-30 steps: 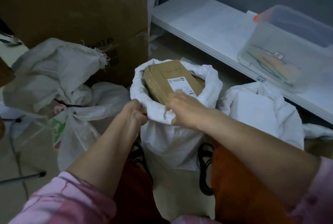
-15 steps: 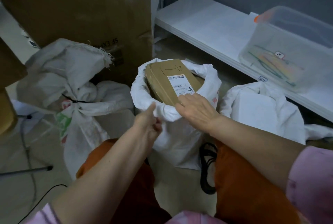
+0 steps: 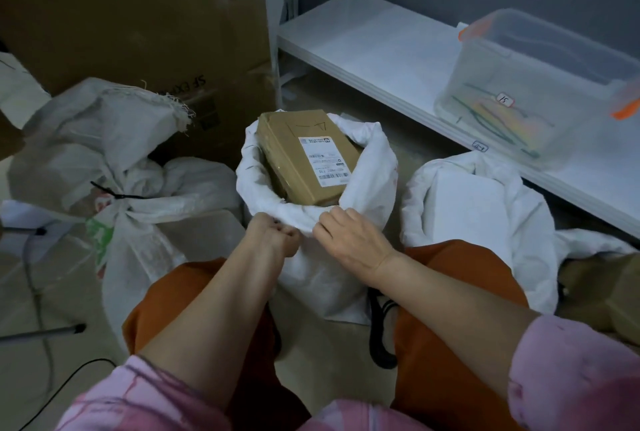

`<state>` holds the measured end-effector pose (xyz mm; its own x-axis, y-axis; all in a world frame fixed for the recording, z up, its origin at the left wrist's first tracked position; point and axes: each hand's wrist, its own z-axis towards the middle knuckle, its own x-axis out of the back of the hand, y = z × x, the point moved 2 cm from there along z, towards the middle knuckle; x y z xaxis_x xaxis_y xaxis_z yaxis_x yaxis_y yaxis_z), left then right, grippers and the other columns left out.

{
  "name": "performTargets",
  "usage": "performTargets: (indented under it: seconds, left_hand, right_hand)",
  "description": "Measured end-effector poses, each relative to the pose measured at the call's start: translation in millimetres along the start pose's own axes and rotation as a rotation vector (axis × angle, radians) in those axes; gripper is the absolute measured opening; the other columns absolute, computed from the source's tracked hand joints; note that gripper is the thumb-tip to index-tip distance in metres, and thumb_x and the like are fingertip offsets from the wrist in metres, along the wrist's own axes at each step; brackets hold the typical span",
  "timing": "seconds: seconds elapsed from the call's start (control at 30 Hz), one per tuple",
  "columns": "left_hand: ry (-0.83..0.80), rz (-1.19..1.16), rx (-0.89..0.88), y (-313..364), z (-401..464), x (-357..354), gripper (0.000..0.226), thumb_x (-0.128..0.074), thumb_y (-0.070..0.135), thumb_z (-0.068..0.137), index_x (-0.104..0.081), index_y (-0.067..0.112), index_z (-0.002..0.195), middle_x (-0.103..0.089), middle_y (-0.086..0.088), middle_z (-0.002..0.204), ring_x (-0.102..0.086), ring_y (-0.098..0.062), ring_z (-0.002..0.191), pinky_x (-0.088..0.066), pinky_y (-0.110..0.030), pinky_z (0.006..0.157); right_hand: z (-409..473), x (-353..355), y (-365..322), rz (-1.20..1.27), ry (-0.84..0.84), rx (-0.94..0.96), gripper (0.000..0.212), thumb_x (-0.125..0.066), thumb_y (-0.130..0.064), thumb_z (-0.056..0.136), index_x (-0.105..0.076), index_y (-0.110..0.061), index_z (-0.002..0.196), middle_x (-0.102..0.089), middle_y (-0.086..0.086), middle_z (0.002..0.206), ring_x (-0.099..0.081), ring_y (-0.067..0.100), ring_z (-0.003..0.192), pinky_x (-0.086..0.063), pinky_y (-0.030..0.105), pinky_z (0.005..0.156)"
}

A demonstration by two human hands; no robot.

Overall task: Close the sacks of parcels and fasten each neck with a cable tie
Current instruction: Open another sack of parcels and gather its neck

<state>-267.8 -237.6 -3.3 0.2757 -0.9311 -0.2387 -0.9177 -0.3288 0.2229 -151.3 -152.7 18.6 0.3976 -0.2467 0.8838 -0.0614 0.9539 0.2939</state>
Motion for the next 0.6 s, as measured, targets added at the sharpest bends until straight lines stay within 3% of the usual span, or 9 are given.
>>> performTargets:
  seconds: [0.03,0.1,0.23,0.33,0.47,0.53,0.6]
  left_hand:
    - [-0.021,-0.112,0.068,1.3,4.6,3.4,0.039,-0.043,0.005,0.089,-0.026,0.016,0.056,-0.023,0.0,0.043,-0.017,-0.011,0.033,-0.013,-0.009,0.033]
    - [-0.015,-0.109,0.083,-1.6,8.8,11.7,0.035,-0.043,0.008,0.085,-0.027,0.018,0.055,-0.02,0.002,0.036,-0.013,-0.01,0.028,-0.013,-0.01,0.035]
    - [-0.055,0.077,-0.069,-21.4,-1.2,20.1,0.027,-0.046,0.019,0.092,-0.042,0.012,0.067,-0.043,0.0,0.052,-0.039,-0.008,0.026,-0.031,-0.009,0.03]
    - [-0.204,0.152,0.0,-46.1,-9.3,21.7,0.03,-0.059,0.035,0.089,-0.051,0.009,0.077,-0.054,-0.002,0.057,-0.052,-0.008,0.03,-0.034,-0.011,0.033]
    - [-0.162,0.177,0.093,-58.4,-12.5,14.9,0.035,-0.057,0.003,0.088,-0.04,0.014,0.059,-0.04,0.002,0.037,-0.032,-0.003,0.02,-0.02,-0.013,0.023]
    - [-0.163,0.173,0.137,-58.5,-6.9,15.1,0.038,-0.051,-0.003,0.088,-0.035,0.016,0.06,-0.034,0.001,0.035,-0.026,-0.006,0.019,-0.016,-0.014,0.023]
    - [-0.143,0.216,0.166,-62.9,-4.7,16.5,0.042,-0.047,-0.007,0.088,-0.03,0.019,0.06,-0.028,0.0,0.03,-0.023,-0.008,0.018,-0.014,-0.014,0.023]
  right_hand:
    - [-2.0,0.7,-1.3,0.0,-0.021,-0.006,0.025,-0.037,0.0,0.079,-0.057,-0.013,0.074,-0.054,0.004,0.071,-0.051,0.02,0.064,-0.04,0.029,0.057]
    - [-4.5,0.1,2.6,0.037,-0.033,-0.015,0.029,-0.033,0.003,0.076,-0.056,-0.013,0.069,-0.054,0.004,0.068,-0.051,0.02,0.062,-0.041,0.028,0.055]
    - [-4.3,1.9,6.3,0.076,-0.001,0.012,0.027,-0.035,0.004,0.072,-0.055,-0.013,0.064,-0.051,0.004,0.064,-0.049,0.02,0.057,-0.039,0.028,0.051]
    - [-2.5,4.5,3.9,0.054,0.03,0.001,0.024,-0.04,0.0,0.076,-0.055,-0.014,0.064,-0.051,0.003,0.062,-0.049,0.02,0.056,-0.039,0.029,0.051]
    - [-6.0,6.3,0.0,0.15,-0.058,-0.064,0.021,-0.042,-0.003,0.075,-0.055,-0.013,0.062,-0.051,0.003,0.061,-0.05,0.02,0.055,-0.034,0.028,0.049]
    - [-7.8,12.6,3.6,0.218,-0.174,-0.211,0.016,-0.052,-0.005,0.073,-0.056,-0.013,0.059,-0.054,0.002,0.06,-0.054,0.019,0.056,-0.029,0.025,0.05]
    - [-9.4,13.2,13.2,0.329,-0.35,-0.465,0.02,-0.063,-0.025,0.084,-0.061,-0.012,0.069,-0.06,0.003,0.071,-0.059,0.021,0.069,-0.037,0.026,0.057]
